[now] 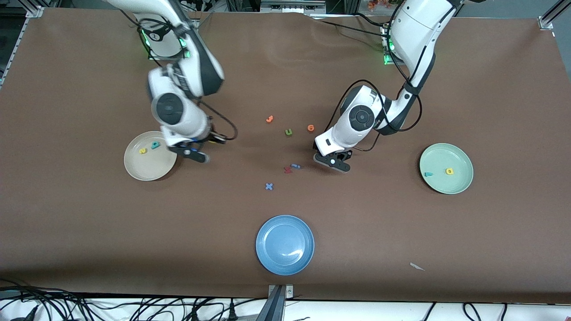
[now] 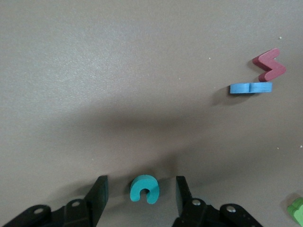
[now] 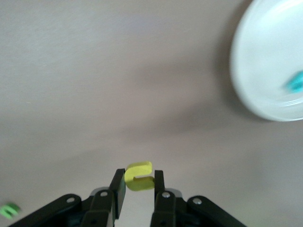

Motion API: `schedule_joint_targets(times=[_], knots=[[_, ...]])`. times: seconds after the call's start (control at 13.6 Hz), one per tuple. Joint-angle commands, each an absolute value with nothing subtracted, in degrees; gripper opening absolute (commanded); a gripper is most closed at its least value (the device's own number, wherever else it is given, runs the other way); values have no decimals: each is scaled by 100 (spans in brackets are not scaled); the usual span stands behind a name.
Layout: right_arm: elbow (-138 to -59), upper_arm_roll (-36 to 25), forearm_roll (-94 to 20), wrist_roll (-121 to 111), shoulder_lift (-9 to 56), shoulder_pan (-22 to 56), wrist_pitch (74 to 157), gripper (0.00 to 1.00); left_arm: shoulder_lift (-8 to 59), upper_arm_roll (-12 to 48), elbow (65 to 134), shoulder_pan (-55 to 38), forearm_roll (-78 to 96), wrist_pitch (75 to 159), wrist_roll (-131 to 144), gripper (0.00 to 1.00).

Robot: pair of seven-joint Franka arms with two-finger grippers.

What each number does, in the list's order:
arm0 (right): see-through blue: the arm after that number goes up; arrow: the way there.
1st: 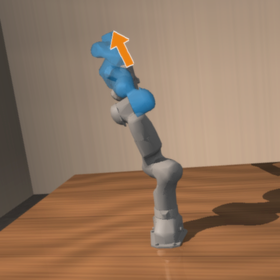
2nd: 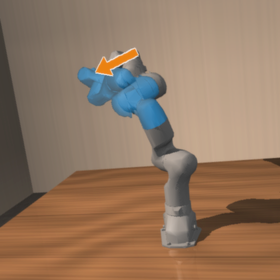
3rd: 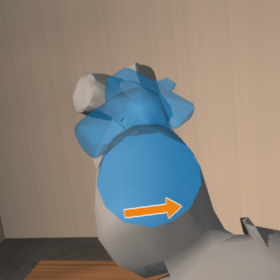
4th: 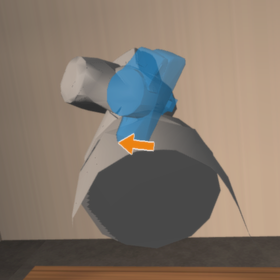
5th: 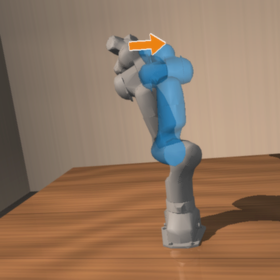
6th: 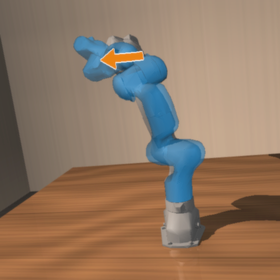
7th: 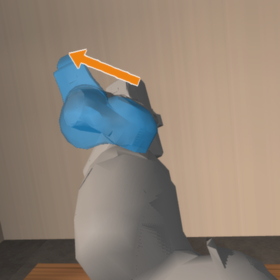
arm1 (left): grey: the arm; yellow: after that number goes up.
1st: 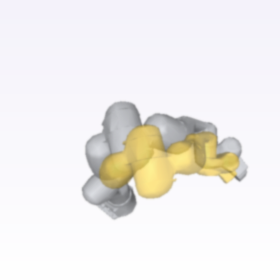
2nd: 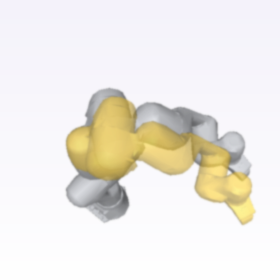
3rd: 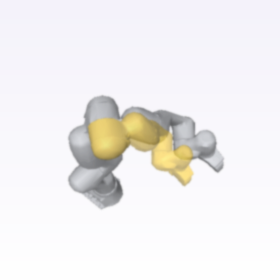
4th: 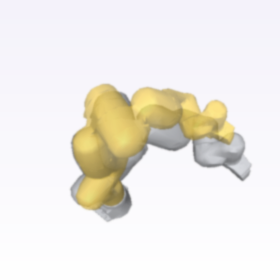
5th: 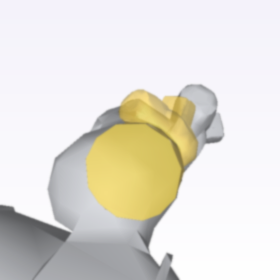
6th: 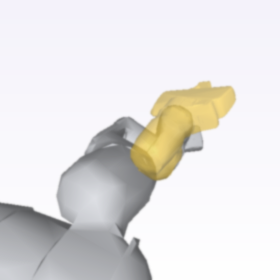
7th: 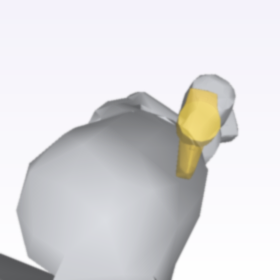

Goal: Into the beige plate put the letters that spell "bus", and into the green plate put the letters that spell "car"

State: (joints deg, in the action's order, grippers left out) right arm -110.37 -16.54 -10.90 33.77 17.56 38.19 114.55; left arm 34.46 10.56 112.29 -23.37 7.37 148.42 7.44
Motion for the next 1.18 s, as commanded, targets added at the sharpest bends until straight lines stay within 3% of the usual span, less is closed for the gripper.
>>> schedule_joint_targets(times=[0.0,0.15,0.59,0.66,0.81,0.88,1.03,1.11], knots=[[-11074,-2458,-1151,1826,1687,3850,11031,10,3507,967,11136,-2452,809,14827,712,48],[-11100,-2872,-1169,796,1819,3745,11127,10,3516,941,11144,-2513,809,14827,712,49],[-11171,-2900,-1985,-904,2714,3050,11732,10,3551,896,11153,-2566,800,14836,703,49],[-11171,-2892,-2056,-949,2803,3041,11803,10,3551,896,11162,-2566,800,14836,703,51],[-11162,-2900,-2065,-958,2848,2997,11812,12,3551,896,11171,-2566,791,14836,703,64],[-11153,-2892,-2057,-958,2848,2962,11795,23,3551,896,11171,-2566,704,14836,703,65],[-11145,-2892,-2065,-949,2839,2953,11742,100,3568,888,11180,-2566,510,14827,703,59],[-11136,-2892,-2057,-949,2813,2953,11716,99,3577,879,11171,-2566,501,14827,703,51]])
